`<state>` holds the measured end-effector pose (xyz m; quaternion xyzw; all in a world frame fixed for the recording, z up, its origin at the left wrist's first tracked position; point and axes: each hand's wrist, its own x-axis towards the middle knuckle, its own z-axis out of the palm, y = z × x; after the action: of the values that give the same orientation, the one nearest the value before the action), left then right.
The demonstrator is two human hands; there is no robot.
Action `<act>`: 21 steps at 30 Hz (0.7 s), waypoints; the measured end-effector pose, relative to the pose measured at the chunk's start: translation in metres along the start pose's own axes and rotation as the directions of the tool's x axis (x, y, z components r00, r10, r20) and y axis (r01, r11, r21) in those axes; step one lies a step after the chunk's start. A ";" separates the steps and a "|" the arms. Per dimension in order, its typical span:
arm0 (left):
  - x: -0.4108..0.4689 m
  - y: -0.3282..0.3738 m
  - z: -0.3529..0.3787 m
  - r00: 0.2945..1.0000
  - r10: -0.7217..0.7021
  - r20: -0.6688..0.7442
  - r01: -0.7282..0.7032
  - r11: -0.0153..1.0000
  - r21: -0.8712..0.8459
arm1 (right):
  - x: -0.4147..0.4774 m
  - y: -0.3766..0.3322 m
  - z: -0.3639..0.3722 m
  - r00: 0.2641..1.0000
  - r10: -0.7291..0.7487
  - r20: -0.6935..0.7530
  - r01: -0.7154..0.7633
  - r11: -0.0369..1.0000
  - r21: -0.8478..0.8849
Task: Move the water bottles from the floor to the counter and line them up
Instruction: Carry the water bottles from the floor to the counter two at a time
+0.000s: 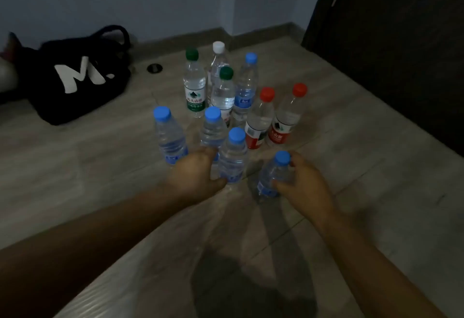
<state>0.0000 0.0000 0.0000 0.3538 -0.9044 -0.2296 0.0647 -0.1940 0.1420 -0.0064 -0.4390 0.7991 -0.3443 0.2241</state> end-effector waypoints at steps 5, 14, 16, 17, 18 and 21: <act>0.015 -0.002 0.013 0.997 -0.020 -0.075 0.014 0.996 -0.085 | 0.005 0.015 0.016 0.998 0.061 0.010 -0.062 0.996 0.069; 0.026 0.004 0.037 0.977 -0.161 -0.143 0.119 0.957 -0.266 | 0.013 0.032 0.032 0.994 0.097 -0.040 -0.091 0.988 0.127; 0.027 0.004 0.036 0.973 -0.164 -0.161 0.119 0.959 -0.256 | 0.012 0.033 0.032 0.994 0.092 -0.054 -0.084 0.988 0.132; 0.028 0.003 0.037 0.973 -0.158 -0.170 0.111 0.960 -0.256 | 0.012 0.033 0.033 0.994 0.089 -0.060 -0.080 0.988 0.134; 0.028 0.003 0.037 0.973 -0.153 -0.175 0.105 0.961 -0.256 | 0.011 0.033 0.033 0.994 0.085 -0.067 -0.076 0.989 0.129; 0.025 0.000 0.037 0.973 -0.135 -0.187 0.080 0.958 -0.276 | 0.009 0.032 0.033 0.993 0.073 -0.089 -0.063 0.992 0.114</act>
<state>-0.0284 -0.0029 -0.0337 0.4123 -0.8331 -0.3150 0.1915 -0.1940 0.1349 -0.0529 -0.3820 0.8028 -0.4001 0.2224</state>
